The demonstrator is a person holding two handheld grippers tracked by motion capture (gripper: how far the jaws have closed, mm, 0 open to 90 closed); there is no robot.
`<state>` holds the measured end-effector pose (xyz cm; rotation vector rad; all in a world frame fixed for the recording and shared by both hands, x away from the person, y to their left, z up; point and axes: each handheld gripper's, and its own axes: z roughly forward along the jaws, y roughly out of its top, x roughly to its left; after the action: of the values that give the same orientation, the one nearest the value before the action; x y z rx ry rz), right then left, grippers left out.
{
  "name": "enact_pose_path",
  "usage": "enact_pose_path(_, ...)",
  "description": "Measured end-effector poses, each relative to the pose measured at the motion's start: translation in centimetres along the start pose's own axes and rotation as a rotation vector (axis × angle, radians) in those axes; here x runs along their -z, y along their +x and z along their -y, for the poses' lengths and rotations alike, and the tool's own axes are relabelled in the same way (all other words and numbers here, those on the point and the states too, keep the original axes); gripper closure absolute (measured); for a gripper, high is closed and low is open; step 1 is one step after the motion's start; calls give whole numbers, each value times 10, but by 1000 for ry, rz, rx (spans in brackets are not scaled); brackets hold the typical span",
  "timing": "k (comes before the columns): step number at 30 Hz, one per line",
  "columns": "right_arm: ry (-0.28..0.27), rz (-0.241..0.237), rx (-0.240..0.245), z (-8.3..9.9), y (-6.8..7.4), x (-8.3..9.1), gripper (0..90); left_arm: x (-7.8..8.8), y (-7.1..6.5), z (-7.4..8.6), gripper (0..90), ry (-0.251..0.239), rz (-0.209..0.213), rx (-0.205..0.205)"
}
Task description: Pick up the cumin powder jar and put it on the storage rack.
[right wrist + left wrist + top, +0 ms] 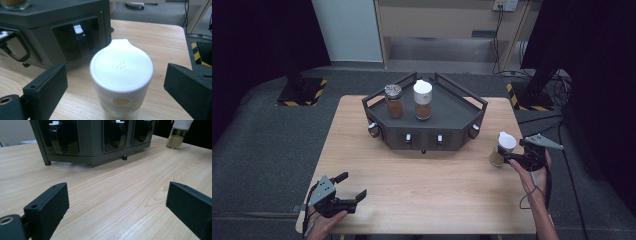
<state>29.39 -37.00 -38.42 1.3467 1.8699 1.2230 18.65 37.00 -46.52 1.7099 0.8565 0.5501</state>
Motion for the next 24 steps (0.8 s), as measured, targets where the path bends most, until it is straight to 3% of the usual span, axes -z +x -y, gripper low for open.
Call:
enact_pose_path(4,2,5,0,1,-1,-8,74,0,0,0,34,2,-1,1)
enact_pose_path(6,-4,-2,-22,4,-3,-12,80,0,0,0,34,1,-1,0)
enact_pose_path(12,-16,22,2,10,3,-20,139,0,0,0,34,5,0,0)
enact_pose_path(14,-19,18,-15,12,3,-23,157,0,0,0,34,4,0,0)
enact_pose_path(20,-22,48,8,19,7,-28,289,0,0,0,34,6,0,-1)
enact_pose_path(24,-21,61,25,18,10,-27,300,-1,0,0,35,6,1,0)
